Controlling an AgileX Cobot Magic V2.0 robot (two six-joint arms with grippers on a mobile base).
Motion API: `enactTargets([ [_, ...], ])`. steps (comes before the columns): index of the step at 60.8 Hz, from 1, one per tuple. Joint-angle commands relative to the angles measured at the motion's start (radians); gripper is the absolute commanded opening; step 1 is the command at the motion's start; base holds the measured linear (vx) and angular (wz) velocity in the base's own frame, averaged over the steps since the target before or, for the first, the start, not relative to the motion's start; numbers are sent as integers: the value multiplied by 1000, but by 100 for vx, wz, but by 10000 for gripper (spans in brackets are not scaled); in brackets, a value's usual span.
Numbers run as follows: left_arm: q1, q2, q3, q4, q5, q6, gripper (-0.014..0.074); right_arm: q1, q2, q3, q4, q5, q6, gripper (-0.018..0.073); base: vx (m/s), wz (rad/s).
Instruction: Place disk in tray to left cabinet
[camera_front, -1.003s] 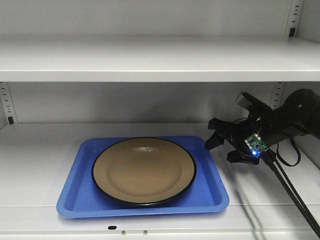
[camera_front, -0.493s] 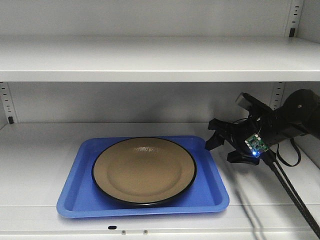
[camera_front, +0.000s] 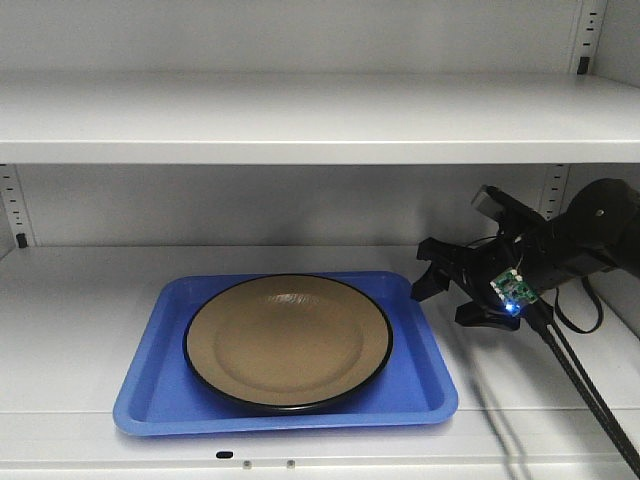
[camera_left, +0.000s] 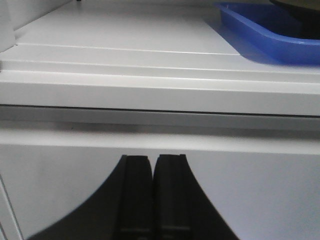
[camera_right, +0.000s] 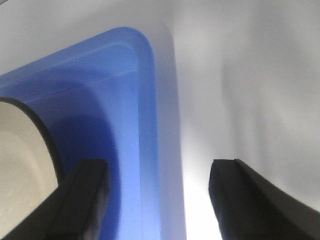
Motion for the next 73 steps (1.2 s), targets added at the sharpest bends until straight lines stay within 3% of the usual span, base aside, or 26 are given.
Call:
enactTargets([
  [1,-6,-6,13,-3,-89,-2,-6,-8,-116,26,15,-59,-6,474,0,0],
  [19,-6,-6,13,-3,-89,-2,-6,-7,-461,471,-41,-257,-7,365,0,0],
  [42,-6,-6,13,-3,-89,-2,-6,-7,-1115,1074,-441,-374,-7,125,0,0],
  [54,-6,-6,13,-3,-89,-2,-6,-7,-1349,1307,-480,-460,-7,-9,0,0],
  [63,-6,-6,13,-3,-89,-2,-6,-7,-1475,1440,-546,-497,-6,-10,0,0],
  [73,-6,-6,13,-3,-89,-2,-6,-7,-1615,1584,-630,-664,-6,-8,0,0],
])
